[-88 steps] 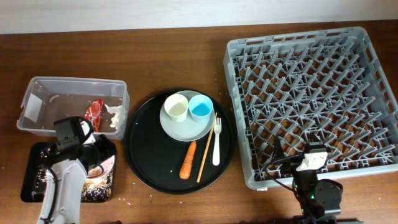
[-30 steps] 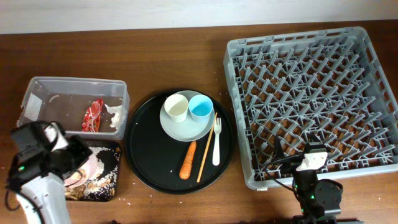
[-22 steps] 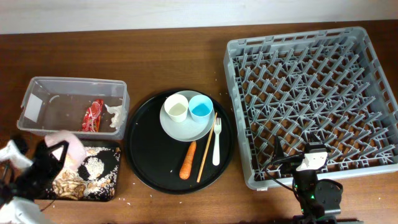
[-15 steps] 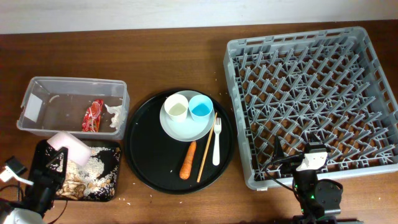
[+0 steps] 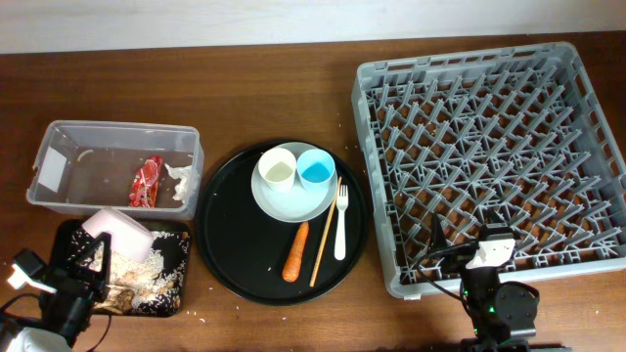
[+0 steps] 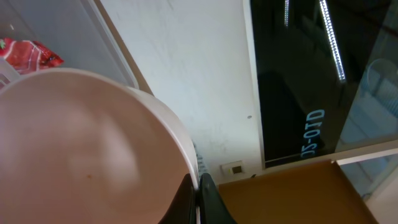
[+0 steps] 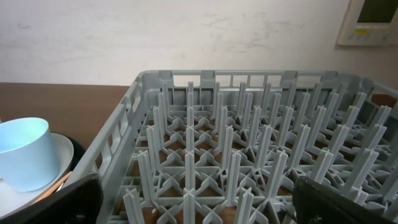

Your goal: Sort waste into correct bins and load items into the dishwasher rack

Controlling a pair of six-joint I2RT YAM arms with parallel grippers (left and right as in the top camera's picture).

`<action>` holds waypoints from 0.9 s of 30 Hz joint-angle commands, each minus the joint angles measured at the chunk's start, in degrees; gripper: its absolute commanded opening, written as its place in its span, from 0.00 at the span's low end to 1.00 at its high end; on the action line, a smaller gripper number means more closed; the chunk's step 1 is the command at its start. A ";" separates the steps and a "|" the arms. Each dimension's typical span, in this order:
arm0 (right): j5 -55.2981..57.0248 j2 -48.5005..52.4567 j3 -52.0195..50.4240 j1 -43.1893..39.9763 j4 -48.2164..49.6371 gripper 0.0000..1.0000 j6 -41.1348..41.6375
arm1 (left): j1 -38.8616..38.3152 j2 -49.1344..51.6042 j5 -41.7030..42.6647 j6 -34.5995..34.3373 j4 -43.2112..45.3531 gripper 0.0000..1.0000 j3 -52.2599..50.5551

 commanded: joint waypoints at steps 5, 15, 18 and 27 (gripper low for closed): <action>0.28 -0.33 -0.31 0.31 -0.24 0.99 0.26 | -8.55 -0.11 -15.74 -6.80 0.26 0.00 12.31; 0.28 -0.33 -0.31 0.31 -0.24 0.99 0.26 | -69.46 -0.79 -67.34 -22.34 0.07 0.00 24.72; 0.28 -0.33 -0.31 0.31 -0.24 0.99 0.26 | -84.04 -0.66 -80.02 -30.27 0.04 0.00 24.09; 0.28 -0.33 -0.31 0.31 -0.24 0.99 0.26 | -95.36 19.71 -92.80 -35.80 8.13 0.01 19.87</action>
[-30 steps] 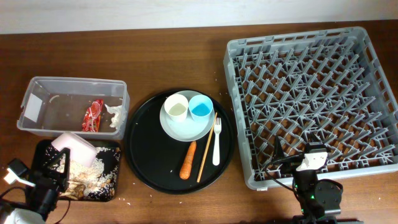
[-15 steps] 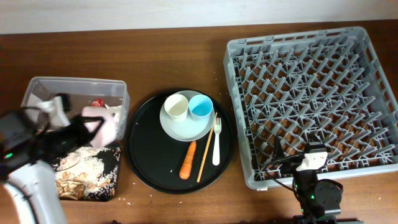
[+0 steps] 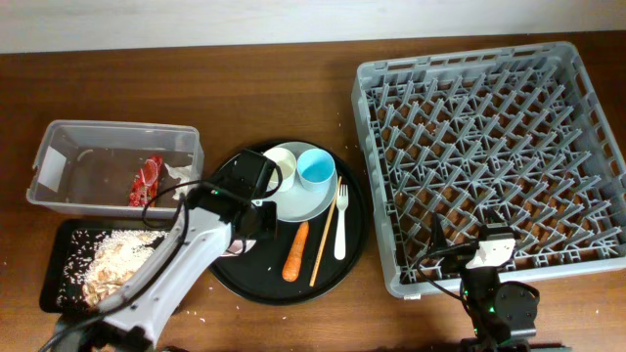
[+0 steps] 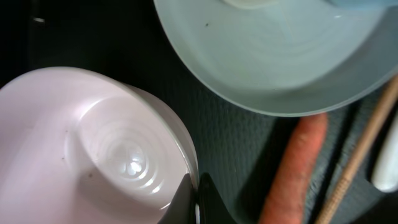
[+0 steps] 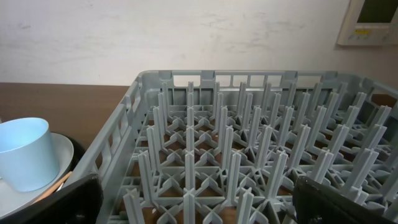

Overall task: Sort waste into correct bins and load items into the dishwasher rack
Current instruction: 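Set the pink bowl down and grasp the carrot with the left gripper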

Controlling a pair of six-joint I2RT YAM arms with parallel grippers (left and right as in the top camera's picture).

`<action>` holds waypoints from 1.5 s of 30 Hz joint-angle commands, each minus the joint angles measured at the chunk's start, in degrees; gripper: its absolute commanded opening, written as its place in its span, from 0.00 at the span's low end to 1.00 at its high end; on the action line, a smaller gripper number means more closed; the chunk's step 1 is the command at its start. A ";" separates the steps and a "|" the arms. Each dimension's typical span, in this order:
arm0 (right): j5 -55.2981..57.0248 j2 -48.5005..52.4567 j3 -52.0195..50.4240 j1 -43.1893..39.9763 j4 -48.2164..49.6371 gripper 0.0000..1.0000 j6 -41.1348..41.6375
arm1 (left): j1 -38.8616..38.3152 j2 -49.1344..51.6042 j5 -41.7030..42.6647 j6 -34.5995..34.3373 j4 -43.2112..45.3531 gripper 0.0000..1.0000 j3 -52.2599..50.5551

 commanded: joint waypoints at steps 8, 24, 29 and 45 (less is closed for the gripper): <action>0.28 -0.33 -0.31 0.31 -0.24 0.99 0.26 | -0.26 0.46 0.46 2.95 -2.71 0.68 10.16; 0.28 -0.33 -0.31 0.31 -0.24 0.99 0.26 | -15.34 0.20 1.84 -0.37 2.21 0.53 -0.55; 0.28 -0.33 -0.31 0.31 -0.22 0.99 0.26 | -15.45 12.46 1.86 -2.29 4.98 0.53 -0.55; 0.28 -0.33 -0.31 0.31 -0.24 0.99 0.26 | -14.99 1.49 -1.88 -4.33 -6.60 0.00 12.35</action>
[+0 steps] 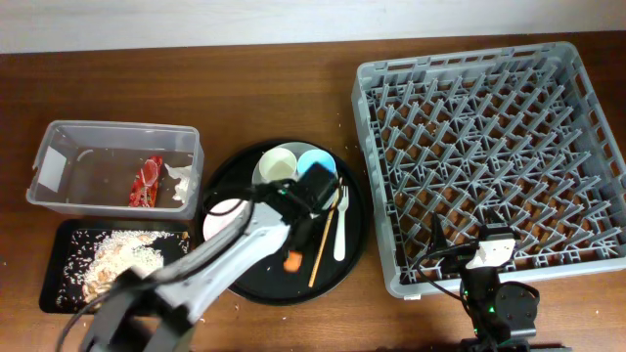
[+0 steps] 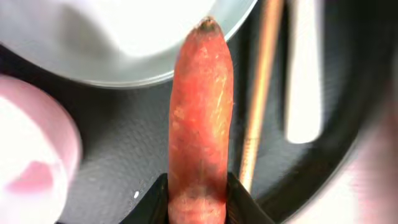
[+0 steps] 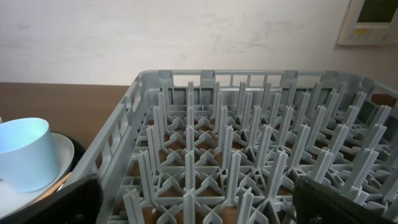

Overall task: Sort waste into correct bins and load items into the dishwasher rack
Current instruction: 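Set the pink bowl down and grasp the carrot with the left gripper, then carry the carrot with the left gripper and drop it on the scraps tray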

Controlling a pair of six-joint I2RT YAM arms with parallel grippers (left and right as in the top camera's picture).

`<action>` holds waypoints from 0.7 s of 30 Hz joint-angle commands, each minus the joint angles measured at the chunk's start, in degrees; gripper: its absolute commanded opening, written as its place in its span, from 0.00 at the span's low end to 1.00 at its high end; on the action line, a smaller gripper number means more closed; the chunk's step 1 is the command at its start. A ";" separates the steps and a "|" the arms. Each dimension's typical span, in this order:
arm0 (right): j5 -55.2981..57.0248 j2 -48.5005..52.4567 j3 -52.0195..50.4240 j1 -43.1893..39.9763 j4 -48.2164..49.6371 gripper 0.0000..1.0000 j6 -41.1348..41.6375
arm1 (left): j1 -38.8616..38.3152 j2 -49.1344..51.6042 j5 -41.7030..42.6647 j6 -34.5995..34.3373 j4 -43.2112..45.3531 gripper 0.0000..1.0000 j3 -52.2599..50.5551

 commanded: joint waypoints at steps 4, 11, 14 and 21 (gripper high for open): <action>0.28 -0.33 -0.31 0.31 -0.22 0.99 0.26 | 13.60 -19.82 -7.76 -7.39 -7.52 0.00 4.76; 0.28 -0.33 -0.31 0.31 -0.24 0.99 0.26 | 42.97 -21.42 -18.14 -22.45 -14.29 0.00 -0.17; 0.28 -0.33 -0.31 0.31 -0.24 0.99 0.26 | 50.93 -21.44 -17.51 -23.23 -13.20 0.00 -3.63; 0.28 -0.33 -0.31 0.31 -0.24 0.99 0.26 | 63.67 -21.42 -9.42 -23.21 2.62 0.00 -19.43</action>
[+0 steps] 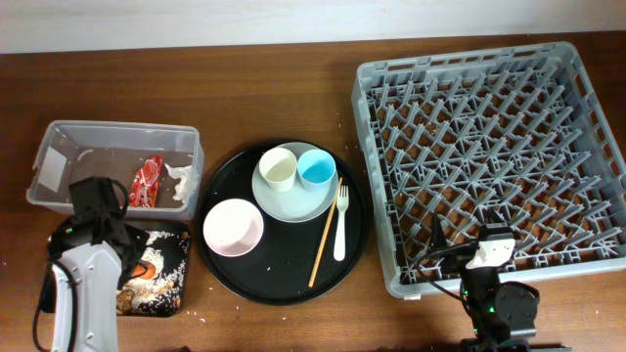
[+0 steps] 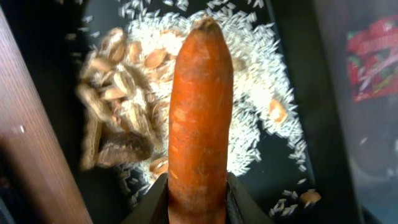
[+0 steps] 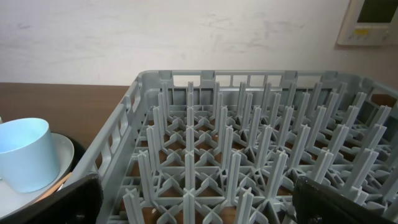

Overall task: Sort waste into correct bins and load items into the dishwasher rack
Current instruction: 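Carry the carrot with the left gripper and drop it on the scraps tray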

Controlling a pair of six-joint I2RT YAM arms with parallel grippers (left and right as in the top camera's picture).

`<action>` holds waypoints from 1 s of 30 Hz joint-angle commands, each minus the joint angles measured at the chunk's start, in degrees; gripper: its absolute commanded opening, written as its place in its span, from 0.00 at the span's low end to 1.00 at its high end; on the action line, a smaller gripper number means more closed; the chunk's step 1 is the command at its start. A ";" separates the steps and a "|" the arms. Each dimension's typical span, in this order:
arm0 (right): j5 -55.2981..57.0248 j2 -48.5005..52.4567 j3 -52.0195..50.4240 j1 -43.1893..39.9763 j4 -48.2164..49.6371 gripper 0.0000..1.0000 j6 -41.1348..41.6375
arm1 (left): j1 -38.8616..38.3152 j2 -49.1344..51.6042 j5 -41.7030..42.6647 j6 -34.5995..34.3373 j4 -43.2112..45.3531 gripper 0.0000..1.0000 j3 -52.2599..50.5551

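My left gripper is shut on an orange carrot, held over the black food-waste tray of rice and scraps. From overhead the left arm covers the carrot and part of that tray. The round black tray carries a pink bowl, a pale plate with a cream cup and a blue cup, a white fork and a chopstick. My right gripper stands open at the near edge of the grey rack.
A clear bin at the back left holds a red wrapper and crumpled tissue. The rack's upright pegs fill the right wrist view, with the blue cup at its left edge.
My left gripper, shut on the carrot, was over the round tray beside the plate; now it holds the carrot over the black waste tray at the left. The right arm is unmoved.
First my left gripper held the pink bowl tipped at the waste tray. Then it had the bowl at the round tray. Then the bowl lay on that tray and the gripper was shut on the carrot. Now the carrot is over the waste tray.
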 commanded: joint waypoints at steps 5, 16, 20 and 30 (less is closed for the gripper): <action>0.28 -0.33 -0.31 0.31 -0.24 0.99 0.28 | 12.24 -0.07 12.57 -0.50 13.29 0.00 -9.18; 0.28 -0.33 -0.31 0.31 -0.24 0.99 0.28 | 12.94 0.00 12.39 -0.50 15.19 0.02 -9.18; 0.28 -0.33 -0.31 0.31 -0.24 0.99 0.28 | 12.92 0.04 11.02 -0.50 15.52 0.17 -9.18; 0.28 -0.33 -0.31 0.31 -0.24 0.99 0.28 | 12.87 -9.01 23.12 11.45 14.53 0.52 -7.98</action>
